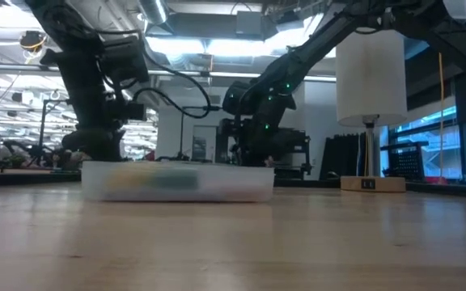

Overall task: Pack school essentials
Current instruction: Close the black supply box

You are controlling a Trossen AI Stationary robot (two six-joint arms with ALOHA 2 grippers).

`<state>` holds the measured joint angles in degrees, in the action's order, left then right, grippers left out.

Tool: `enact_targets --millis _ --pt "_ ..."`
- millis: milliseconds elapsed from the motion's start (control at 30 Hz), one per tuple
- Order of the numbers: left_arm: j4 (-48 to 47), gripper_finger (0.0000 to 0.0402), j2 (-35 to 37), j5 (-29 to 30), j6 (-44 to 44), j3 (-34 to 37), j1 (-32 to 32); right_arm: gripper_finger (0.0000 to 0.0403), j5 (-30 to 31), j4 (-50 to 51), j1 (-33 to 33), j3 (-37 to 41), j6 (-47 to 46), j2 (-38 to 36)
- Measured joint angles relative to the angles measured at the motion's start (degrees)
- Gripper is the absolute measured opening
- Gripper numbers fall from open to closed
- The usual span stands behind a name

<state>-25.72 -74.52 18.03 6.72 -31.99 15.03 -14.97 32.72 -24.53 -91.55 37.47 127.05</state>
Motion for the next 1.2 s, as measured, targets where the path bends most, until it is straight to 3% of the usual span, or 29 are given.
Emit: enact_targets --millis 300,567,867,1067,1200 --pt "-0.18 0.0071 -2.17 -2.97 2.76 0.0 3.0 0.0009 0.3 -1.56 -0.15 0.0 -1.31 0.21" --pt "5.24 0.0071 -4.72 -5.4 7.2 0.22 3.47 0.0009 0.15 -1.51 -0.22 0.04 -1.14 0.23" --pt "5.95 0.0071 -4.59 -4.59 8.89 0.22 3.71 0.0009 1.01 0.34 -0.26 -1.93 0.39 0.36" --pt "5.66 0.0071 -4.59 0.64 9.12 0.22 3.19 0.0009 0.95 2.17 0.0 -3.08 2.04 0.36" --pt "6.05 0.0071 -4.57 1.17 10.77 0.15 2.58 0.0009 3.75 2.99 0.08 -3.12 2.54 0.36"
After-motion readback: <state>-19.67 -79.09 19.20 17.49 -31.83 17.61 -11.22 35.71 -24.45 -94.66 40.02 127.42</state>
